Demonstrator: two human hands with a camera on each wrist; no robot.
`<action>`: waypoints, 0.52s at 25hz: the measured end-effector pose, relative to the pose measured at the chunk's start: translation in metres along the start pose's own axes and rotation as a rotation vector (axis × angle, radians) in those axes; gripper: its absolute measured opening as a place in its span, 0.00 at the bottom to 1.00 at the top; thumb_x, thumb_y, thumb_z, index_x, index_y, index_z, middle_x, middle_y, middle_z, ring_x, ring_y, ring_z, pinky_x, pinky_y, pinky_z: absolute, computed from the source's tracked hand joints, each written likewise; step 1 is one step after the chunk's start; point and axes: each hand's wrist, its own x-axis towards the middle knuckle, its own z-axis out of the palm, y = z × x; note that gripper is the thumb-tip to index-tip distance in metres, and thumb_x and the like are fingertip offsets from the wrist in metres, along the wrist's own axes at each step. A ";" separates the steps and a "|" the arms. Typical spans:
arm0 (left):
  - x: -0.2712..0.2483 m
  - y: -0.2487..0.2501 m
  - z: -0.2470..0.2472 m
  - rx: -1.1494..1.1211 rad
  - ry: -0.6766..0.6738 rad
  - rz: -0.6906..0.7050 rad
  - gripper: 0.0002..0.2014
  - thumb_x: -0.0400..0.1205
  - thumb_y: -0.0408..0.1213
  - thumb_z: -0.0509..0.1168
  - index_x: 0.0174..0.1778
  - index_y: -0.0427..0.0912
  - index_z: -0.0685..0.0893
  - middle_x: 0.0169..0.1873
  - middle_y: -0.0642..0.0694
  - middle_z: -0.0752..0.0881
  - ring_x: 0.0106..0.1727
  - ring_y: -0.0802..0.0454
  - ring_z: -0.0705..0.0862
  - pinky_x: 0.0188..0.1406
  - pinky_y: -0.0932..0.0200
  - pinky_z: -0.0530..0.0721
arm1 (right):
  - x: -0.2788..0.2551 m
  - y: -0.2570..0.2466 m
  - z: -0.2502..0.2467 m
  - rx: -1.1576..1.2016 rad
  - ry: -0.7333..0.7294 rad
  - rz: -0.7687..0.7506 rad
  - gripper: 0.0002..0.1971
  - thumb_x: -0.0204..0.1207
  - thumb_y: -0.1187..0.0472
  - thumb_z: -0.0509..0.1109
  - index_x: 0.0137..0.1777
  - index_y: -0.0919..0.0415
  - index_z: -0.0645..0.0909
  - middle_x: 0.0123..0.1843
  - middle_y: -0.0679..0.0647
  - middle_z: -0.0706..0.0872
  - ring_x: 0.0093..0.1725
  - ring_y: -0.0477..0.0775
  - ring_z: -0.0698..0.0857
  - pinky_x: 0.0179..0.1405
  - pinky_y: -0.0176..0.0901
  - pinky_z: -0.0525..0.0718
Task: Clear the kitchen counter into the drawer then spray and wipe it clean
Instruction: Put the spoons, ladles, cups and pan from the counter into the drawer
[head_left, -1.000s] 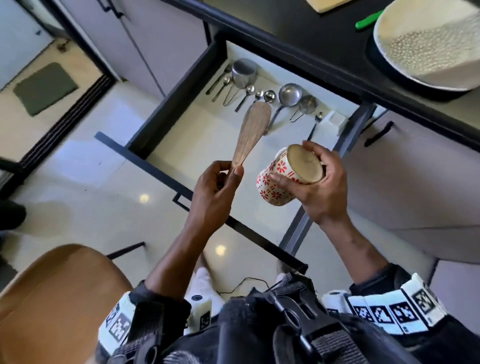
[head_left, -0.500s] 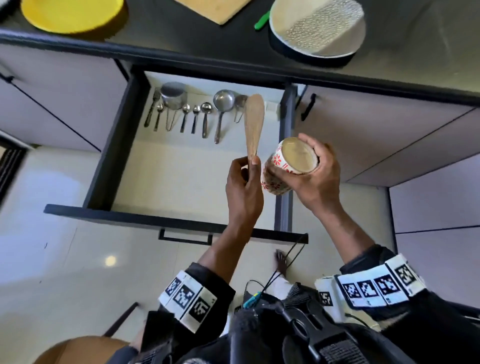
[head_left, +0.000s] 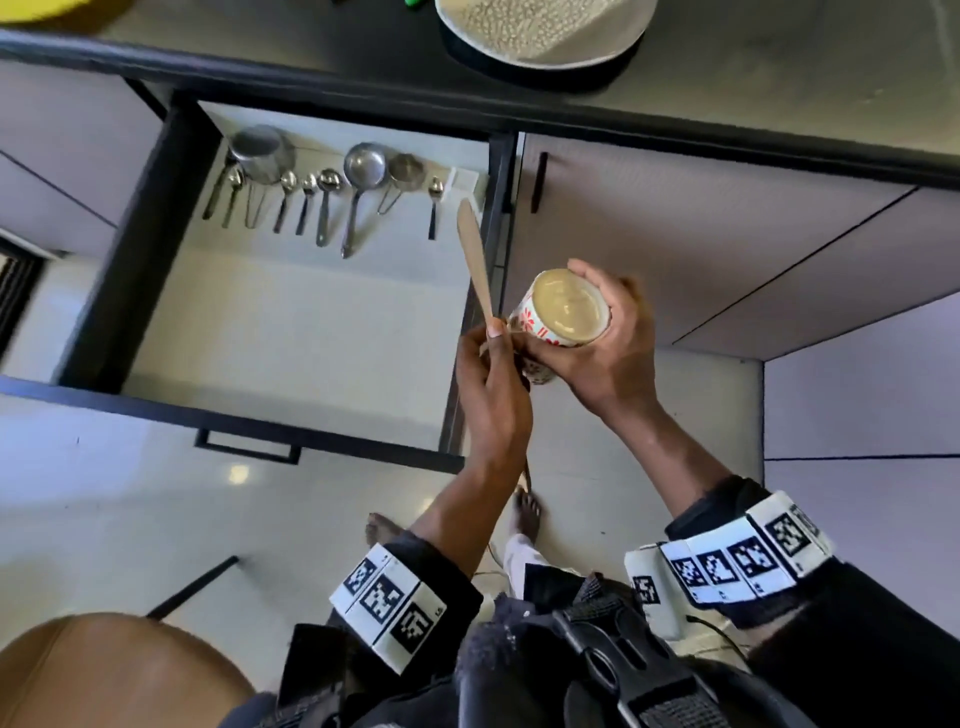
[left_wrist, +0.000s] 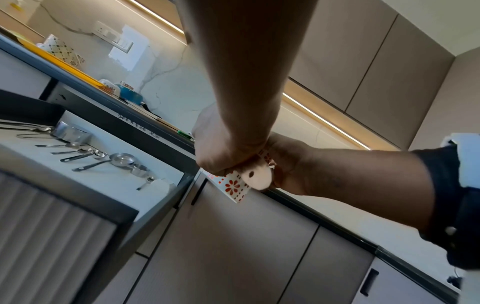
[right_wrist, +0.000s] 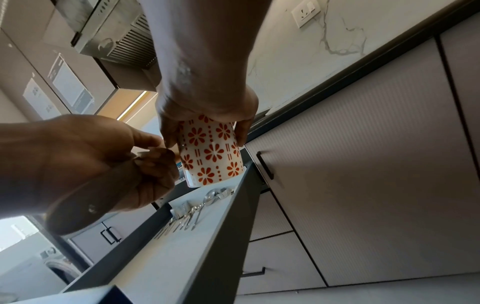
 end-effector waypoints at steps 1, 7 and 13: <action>-0.007 -0.006 0.004 -0.020 0.001 -0.010 0.19 0.89 0.47 0.55 0.59 0.31 0.76 0.33 0.47 0.75 0.30 0.58 0.73 0.26 0.66 0.73 | 0.000 0.007 -0.004 -0.008 -0.009 -0.002 0.45 0.52 0.39 0.87 0.70 0.57 0.81 0.60 0.54 0.81 0.59 0.49 0.83 0.61 0.38 0.81; -0.018 -0.011 -0.048 0.126 0.129 0.057 0.12 0.88 0.45 0.60 0.57 0.39 0.80 0.29 0.49 0.75 0.29 0.51 0.71 0.27 0.54 0.71 | -0.006 0.007 0.013 0.057 -0.137 -0.012 0.44 0.52 0.46 0.90 0.69 0.58 0.81 0.61 0.53 0.80 0.59 0.45 0.81 0.60 0.21 0.73; 0.005 0.037 -0.171 0.460 0.225 0.359 0.10 0.88 0.42 0.61 0.57 0.40 0.80 0.29 0.50 0.75 0.27 0.54 0.72 0.22 0.53 0.69 | -0.003 -0.040 0.062 0.178 -0.215 -0.061 0.43 0.51 0.46 0.90 0.69 0.57 0.81 0.61 0.53 0.80 0.58 0.35 0.79 0.61 0.22 0.74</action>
